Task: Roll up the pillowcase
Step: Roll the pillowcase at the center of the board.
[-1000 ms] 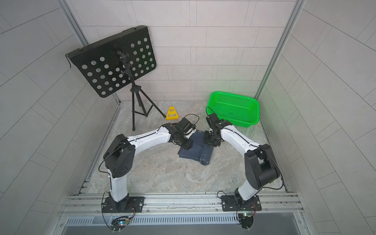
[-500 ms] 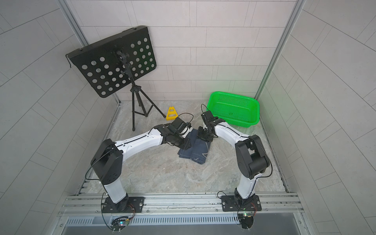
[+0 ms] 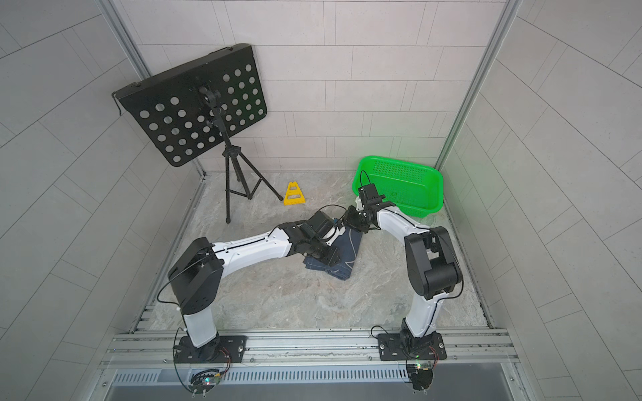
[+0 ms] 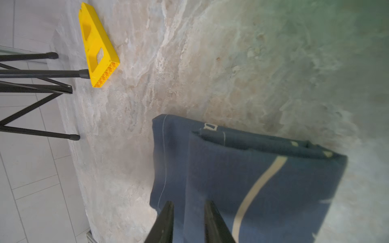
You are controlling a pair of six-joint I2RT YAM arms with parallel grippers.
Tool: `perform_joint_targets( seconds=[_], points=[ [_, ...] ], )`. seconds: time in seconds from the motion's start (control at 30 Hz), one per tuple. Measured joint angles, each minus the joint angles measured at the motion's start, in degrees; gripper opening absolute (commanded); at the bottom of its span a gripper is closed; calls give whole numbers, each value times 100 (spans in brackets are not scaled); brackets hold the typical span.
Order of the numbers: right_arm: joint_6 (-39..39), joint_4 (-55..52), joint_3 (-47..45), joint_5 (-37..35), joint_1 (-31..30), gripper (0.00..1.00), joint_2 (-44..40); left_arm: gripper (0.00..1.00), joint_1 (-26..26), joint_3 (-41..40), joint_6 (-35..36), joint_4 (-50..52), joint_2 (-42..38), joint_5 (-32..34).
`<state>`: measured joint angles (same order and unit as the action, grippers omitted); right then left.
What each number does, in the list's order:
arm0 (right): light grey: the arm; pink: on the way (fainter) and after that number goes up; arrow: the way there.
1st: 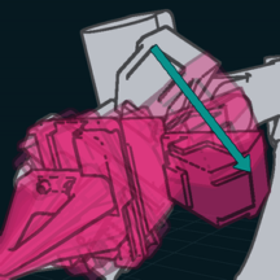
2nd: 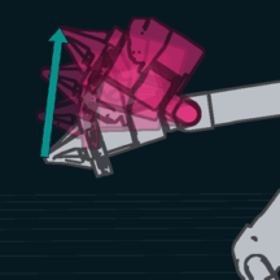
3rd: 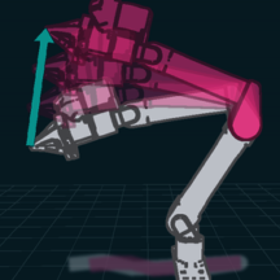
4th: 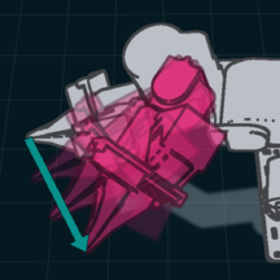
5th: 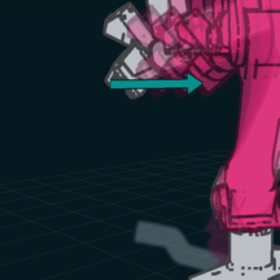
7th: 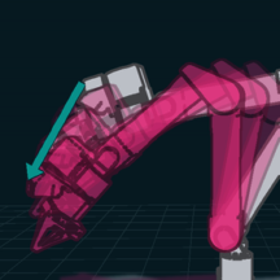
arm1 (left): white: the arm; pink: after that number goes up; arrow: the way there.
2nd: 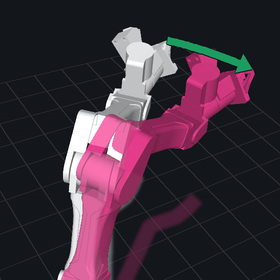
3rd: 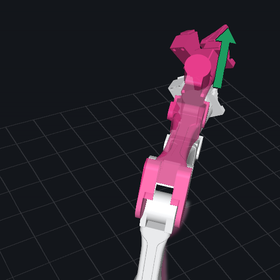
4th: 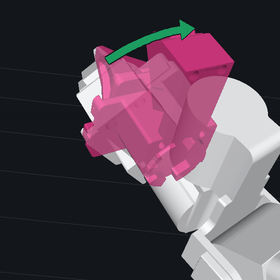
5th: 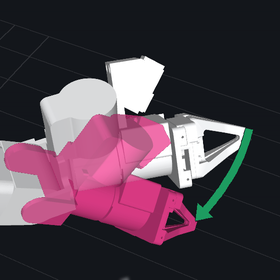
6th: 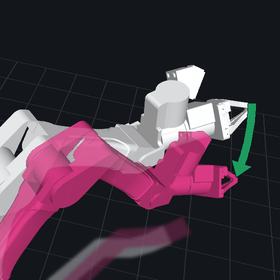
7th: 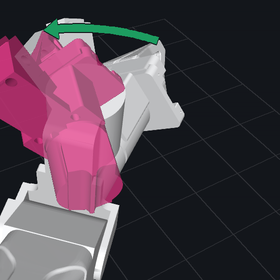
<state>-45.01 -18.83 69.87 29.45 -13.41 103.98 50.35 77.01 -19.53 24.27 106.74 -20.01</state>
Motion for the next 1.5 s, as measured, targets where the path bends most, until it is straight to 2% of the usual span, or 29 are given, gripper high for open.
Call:
perform_joint_targets(
  seconds=[0.23,0.47,0.6,0.73,0.9,1.07,1.27,1.5],
  points=[
    [278,385,35,-264,35,25,673,42,-7,-205,210,-74,302,129],
    [640,535,42,-426,-9,27,780,42,-20,-387,426,-236,461,236],
    [763,474,39,-439,9,35,586,42,-20,-332,501,-151,459,236],
    [844,385,-92,-361,229,45,-199,42,-20,-46,525,223,433,223],
    [850,424,-1078,-129,551,54,-1792,43,-85,417,562,525,350,225],
    [645,505,-2483,160,533,60,-2721,43,-302,811,605,479,444,249],
    [42,1180,-3718,562,527,65,-2811,42,-566,1209,699,328,1062,433],
    [-457,2437,-4028,1019,533,63,-2087,42,-608,1246,831,354,1414,614]
  ],
)
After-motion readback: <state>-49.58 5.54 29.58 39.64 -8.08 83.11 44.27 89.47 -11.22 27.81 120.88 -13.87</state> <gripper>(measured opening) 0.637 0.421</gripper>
